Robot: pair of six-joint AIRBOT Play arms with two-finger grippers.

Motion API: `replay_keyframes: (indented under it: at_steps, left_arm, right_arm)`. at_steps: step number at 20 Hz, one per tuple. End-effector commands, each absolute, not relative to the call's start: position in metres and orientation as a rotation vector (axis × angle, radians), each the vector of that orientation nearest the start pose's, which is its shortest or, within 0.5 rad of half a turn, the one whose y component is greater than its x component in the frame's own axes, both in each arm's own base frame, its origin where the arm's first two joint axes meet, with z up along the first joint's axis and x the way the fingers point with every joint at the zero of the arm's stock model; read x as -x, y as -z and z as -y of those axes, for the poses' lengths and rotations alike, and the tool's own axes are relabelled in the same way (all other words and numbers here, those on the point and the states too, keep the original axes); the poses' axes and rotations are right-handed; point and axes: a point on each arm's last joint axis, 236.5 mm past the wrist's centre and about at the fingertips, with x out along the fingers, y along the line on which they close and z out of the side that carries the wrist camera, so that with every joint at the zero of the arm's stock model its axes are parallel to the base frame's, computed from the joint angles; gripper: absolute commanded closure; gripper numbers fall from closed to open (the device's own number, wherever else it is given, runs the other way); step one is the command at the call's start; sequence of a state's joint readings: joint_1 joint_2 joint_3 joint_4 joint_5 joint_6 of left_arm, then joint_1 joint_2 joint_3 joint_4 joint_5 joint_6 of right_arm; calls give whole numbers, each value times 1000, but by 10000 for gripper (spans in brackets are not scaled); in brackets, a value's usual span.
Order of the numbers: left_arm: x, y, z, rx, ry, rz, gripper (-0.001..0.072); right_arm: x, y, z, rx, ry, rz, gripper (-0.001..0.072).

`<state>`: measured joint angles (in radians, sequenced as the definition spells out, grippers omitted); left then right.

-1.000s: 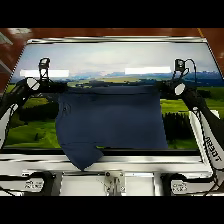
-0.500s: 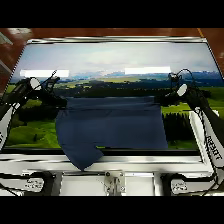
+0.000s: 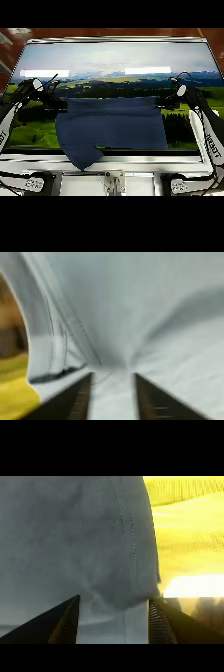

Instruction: Fold the shirts.

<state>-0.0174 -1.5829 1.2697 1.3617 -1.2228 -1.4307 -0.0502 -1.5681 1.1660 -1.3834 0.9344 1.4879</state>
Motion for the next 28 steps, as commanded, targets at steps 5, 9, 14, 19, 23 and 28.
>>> replay_keyframes:
  at_steps: [5, 9, 14, 19, 23, 28]
  left_arm:
    - [-320, 13, 43, 281, 218, -1615, 13]
    - [-240, 47, 49, 454, 179, -1643, 13]
    - [-185, 86, 71, 649, 200, -1659, 13]
    - [-175, 110, 69, 654, 157, -1647, 14]
    - [-178, 118, 70, 675, 132, -1622, 15]
    - [-187, 127, 86, 755, 146, -1601, 239]
  right_arm:
    - [-310, 52, 55, 4, -32, -1696, 150]
    - [-285, 52, 57, -412, -44, -1590, 148]
    - [-292, 32, 44, -650, -153, -1416, 148]
    - [-294, 34, 49, -626, -134, -1410, 148]
    - [-285, 42, 61, -586, -79, -1450, 149]
    - [-284, 42, 62, -596, -68, -1456, 149]
